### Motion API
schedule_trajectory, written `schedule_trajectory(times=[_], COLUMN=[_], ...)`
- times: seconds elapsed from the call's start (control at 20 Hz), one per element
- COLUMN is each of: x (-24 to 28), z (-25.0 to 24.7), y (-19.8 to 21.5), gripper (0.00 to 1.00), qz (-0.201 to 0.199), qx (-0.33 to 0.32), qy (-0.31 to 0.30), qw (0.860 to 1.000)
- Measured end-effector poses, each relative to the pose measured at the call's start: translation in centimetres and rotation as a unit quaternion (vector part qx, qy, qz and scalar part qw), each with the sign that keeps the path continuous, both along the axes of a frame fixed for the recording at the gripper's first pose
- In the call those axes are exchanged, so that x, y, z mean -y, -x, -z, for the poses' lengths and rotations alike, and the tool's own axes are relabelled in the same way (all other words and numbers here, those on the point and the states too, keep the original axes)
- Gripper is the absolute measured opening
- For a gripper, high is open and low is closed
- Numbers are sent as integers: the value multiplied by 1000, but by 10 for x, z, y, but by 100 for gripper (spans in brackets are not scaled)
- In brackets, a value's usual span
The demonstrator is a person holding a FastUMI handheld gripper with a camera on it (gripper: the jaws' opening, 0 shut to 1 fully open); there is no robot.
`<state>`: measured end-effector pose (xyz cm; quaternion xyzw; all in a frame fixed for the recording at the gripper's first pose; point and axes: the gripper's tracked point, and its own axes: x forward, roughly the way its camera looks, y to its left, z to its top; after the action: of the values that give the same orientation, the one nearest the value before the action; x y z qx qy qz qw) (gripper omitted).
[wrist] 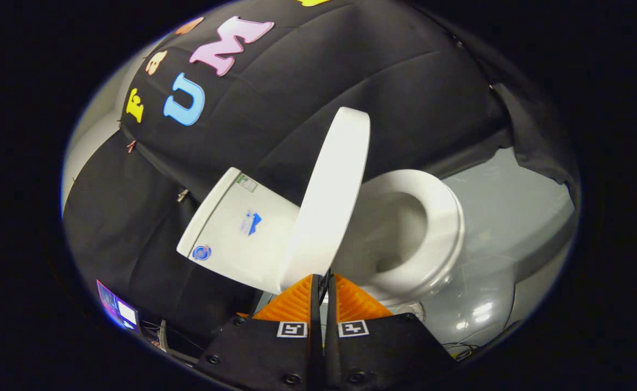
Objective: Open the toilet lid.
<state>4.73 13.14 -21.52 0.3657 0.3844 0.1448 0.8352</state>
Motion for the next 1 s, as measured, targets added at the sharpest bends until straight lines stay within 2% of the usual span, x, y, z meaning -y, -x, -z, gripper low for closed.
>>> schedule_trajectory(times=[0.2, 0.65, 1.0], x=[-23, -45, -77], z=[-32, -58, -86], y=[-14, -24, -37], gripper=[7, 7, 7], qz=[-26, -34, -69], qx=[39, 50, 86], qy=[16, -3, 9], qw=[999, 998, 994])
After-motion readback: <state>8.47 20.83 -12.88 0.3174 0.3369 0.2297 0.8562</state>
